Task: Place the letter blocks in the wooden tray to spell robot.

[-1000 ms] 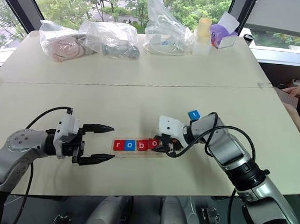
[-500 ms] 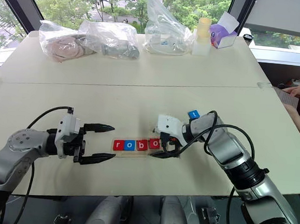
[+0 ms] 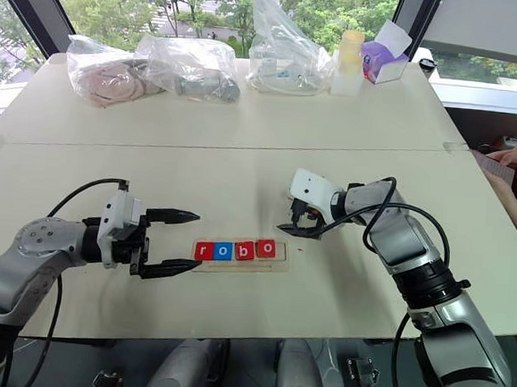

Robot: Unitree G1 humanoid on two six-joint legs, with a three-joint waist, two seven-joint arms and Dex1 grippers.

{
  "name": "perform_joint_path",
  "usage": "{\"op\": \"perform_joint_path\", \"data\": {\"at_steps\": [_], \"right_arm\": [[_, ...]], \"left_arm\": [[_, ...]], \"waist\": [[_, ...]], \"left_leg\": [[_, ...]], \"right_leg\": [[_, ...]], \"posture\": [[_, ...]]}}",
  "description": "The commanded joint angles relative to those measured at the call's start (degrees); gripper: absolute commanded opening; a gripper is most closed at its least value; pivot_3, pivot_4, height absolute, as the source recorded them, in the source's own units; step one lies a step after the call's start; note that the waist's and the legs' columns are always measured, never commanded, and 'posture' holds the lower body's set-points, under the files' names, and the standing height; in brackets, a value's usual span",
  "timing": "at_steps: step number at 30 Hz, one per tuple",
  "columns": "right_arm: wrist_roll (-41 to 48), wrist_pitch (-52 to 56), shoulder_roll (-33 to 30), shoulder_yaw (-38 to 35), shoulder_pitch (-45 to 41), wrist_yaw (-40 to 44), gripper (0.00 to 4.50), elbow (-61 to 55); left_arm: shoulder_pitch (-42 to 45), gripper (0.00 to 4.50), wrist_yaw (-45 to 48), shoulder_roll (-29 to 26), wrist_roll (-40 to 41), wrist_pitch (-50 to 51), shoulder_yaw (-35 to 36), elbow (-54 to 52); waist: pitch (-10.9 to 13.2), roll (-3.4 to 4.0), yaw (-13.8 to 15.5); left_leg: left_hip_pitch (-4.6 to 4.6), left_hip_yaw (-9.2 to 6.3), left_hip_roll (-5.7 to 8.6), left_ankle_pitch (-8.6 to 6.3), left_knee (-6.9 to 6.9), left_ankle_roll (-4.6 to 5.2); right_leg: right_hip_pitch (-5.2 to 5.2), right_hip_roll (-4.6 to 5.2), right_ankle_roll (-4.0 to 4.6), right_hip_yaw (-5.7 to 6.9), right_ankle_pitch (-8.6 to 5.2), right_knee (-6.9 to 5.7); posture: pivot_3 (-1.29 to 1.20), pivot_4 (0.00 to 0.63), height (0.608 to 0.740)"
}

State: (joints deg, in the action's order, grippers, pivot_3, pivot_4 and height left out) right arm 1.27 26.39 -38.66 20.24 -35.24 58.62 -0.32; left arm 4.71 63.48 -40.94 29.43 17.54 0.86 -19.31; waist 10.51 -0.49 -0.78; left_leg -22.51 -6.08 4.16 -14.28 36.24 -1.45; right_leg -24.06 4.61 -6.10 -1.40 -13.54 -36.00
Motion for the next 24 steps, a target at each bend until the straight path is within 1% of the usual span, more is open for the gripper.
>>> {"op": "perform_joint_path", "data": {"at_steps": [1, 13, 18, 24], "right_arm": [[1.0, 0.4, 0.6, -0.9, 0.6, 0.7, 4.47, -3.6], [2.1, 3.7, 0.2, 0.0, 2.9, 3.4, 4.47, -10.2], [1.5, 3.2, 1.8, -1.1, 1.5, 0.7, 4.47, -7.9], [1.2, 2.1, 2.0, -1.1, -0.3, 0.3, 4.47, -4.7]], "left_arm": [[0.5, 4.50, -0.3, -0.1, 1.0, 0.4, 0.4, -2.0], [0.9, 4.50, -0.5, 0.3, 0.7, 0.7, 0.2, -2.1], [0.8, 4.50, -0.4, 0.4, 0.6, 0.6, 0.2, -2.0], [0.6, 4.50, -0.4, 0.6, 0.5, 0.4, 0.2, -1.9]], "waist": [[0.0, 0.00, 0.0], [0.0, 0.00, 0.1], [0.0, 0.00, 0.0], [0.0, 0.00, 0.0]], "left_leg": [[0.00, 0.00, 0.00, 0.00, 0.00, 0.00], [0.00, 0.00, 0.00, 0.00, 0.01, 0.00], [0.00, -0.01, 0.00, 0.00, 0.01, 0.00], [0.00, -0.01, 0.01, 0.00, 0.01, 0.00]], "right_leg": [[0.00, 0.00, 0.00, 0.00, 0.00, 0.00], [0.01, 0.02, 0.00, 0.00, 0.00, 0.00], [0.00, 0.02, 0.00, 0.00, 0.00, -0.01], [0.01, 0.00, 0.00, 0.00, 0.00, 0.00]], "posture": [[0.00, 0.150, 0.740], [0.00, 0.150, 0.740], [0.00, 0.150, 0.740], [0.00, 0.150, 0.740]]}}
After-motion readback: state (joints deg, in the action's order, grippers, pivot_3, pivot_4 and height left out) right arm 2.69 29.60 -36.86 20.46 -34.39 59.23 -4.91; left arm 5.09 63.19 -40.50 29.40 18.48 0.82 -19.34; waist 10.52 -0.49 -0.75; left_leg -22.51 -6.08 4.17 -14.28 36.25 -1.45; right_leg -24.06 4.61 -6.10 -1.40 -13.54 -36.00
